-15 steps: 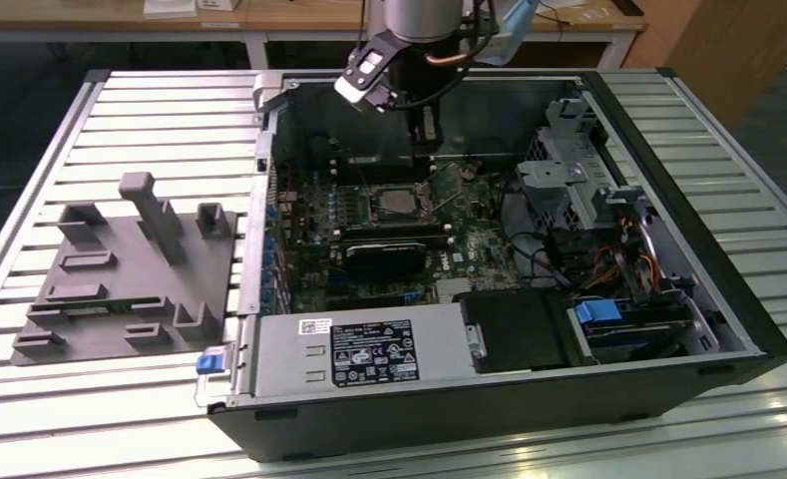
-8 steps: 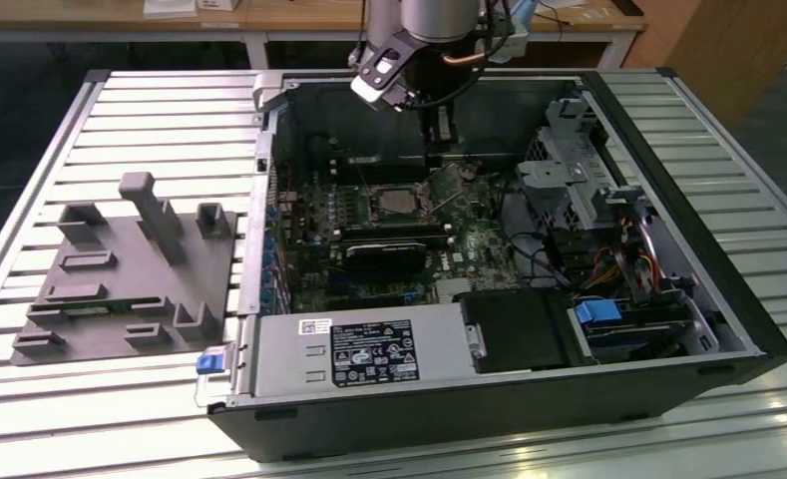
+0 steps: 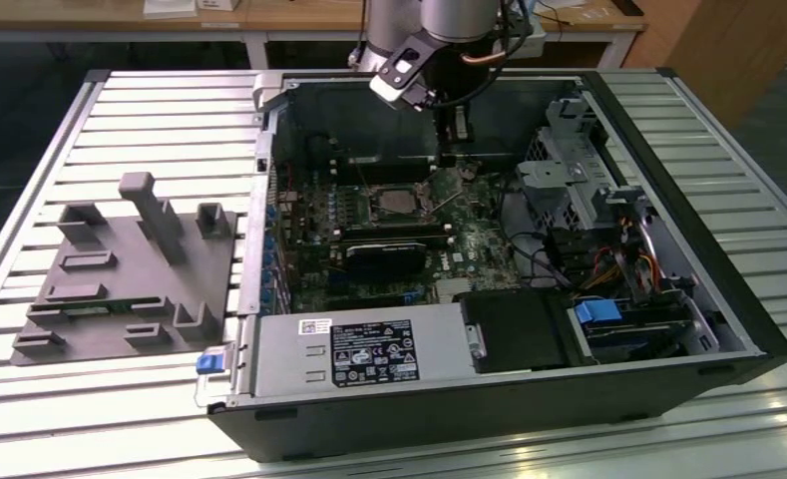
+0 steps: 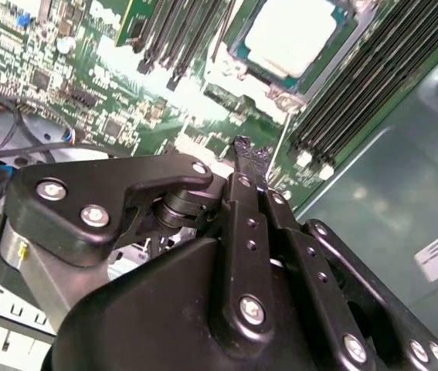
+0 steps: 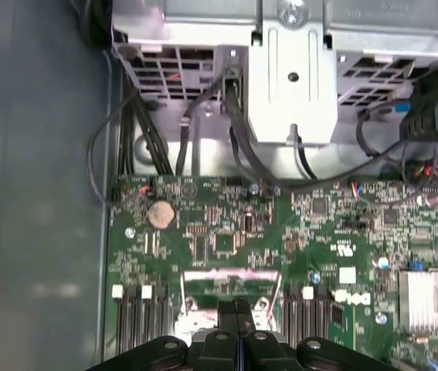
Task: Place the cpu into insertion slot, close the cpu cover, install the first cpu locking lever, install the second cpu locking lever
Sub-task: 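Close the cpu cover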
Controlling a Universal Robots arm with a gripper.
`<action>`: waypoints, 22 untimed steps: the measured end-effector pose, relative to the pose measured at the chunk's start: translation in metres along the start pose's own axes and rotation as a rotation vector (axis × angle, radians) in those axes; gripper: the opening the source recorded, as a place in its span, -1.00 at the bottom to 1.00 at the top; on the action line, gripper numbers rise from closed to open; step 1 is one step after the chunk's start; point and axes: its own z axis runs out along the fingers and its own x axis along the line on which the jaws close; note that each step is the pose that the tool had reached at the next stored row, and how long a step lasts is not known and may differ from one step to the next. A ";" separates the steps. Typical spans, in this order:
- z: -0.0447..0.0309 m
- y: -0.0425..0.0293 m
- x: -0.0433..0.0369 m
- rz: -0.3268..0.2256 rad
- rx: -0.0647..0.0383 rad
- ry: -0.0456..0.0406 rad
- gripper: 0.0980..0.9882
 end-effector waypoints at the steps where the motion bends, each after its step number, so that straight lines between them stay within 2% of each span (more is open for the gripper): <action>1: 0.0002 0.0024 0.0000 0.000 0.001 -0.0001 -0.99; 16: 0.0031 0.0382 0.0006 0.000 0.009 -0.0001 -0.99; 18: 0.0035 0.0412 0.0007 -0.001 0.009 -0.0001 -0.99; 22: 0.0068 0.0422 0.0007 0.000 0.010 -0.0001 -0.99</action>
